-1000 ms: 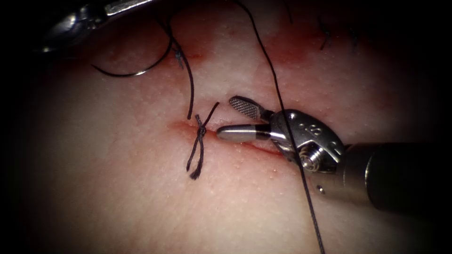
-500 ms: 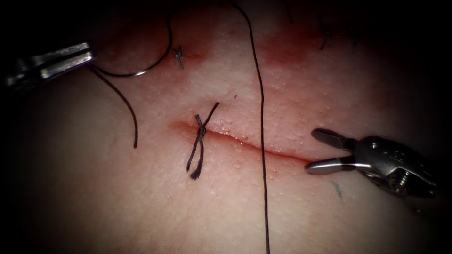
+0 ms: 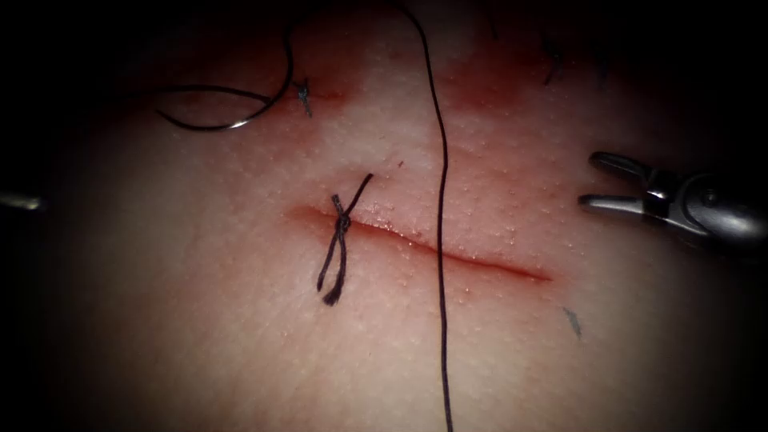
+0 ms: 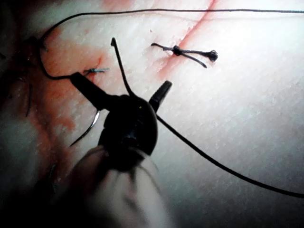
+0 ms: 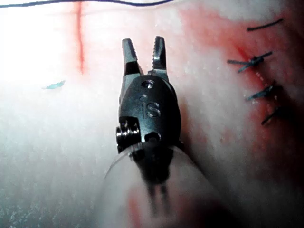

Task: Wound Closure

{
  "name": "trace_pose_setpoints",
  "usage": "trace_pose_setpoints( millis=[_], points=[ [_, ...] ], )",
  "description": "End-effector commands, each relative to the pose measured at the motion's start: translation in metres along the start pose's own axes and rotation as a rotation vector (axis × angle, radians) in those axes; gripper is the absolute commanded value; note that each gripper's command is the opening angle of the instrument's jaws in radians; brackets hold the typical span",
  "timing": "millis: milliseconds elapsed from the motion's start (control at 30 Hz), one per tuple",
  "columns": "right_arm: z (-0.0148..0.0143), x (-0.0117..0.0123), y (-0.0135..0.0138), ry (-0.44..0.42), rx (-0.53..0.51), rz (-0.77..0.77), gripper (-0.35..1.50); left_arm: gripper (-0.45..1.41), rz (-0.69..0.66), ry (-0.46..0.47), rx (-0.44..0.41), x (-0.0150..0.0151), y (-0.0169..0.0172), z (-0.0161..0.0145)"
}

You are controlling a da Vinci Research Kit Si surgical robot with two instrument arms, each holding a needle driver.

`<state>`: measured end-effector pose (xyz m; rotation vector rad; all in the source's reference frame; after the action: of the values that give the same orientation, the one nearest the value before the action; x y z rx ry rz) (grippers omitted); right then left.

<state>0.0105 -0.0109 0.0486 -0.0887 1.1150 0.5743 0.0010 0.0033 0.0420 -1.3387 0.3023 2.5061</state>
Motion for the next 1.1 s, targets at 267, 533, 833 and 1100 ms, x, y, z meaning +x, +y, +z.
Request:
trace_pose_setpoints(
  millis=[267,533,833,1100],
  points=[
    [0.002,0.0004,-0.0027,0.039,0.042,-0.021,0.57,1.4,0.062,-0.148,-0.063,-0.002,-0.0016,-0.0043],
    [0.0026,0.0012,-0.0034,0.043,0.033,-0.026,0.61,1.24,0.072,-0.146,0.022,-0.0013,-0.0017,-0.0035],
    [0.0038,0.0016,-0.0052,0.058,0.051,-0.032,0.74,1.16,0.001,-0.016,0.035,-0.0014,0.0053,0.0067],
    [0.0038,0.0013,-0.0057,0.047,0.064,-0.038,0.74,1.18,-0.047,-0.073,-0.03,-0.0071,0.0103,0.0124]
  ],
)
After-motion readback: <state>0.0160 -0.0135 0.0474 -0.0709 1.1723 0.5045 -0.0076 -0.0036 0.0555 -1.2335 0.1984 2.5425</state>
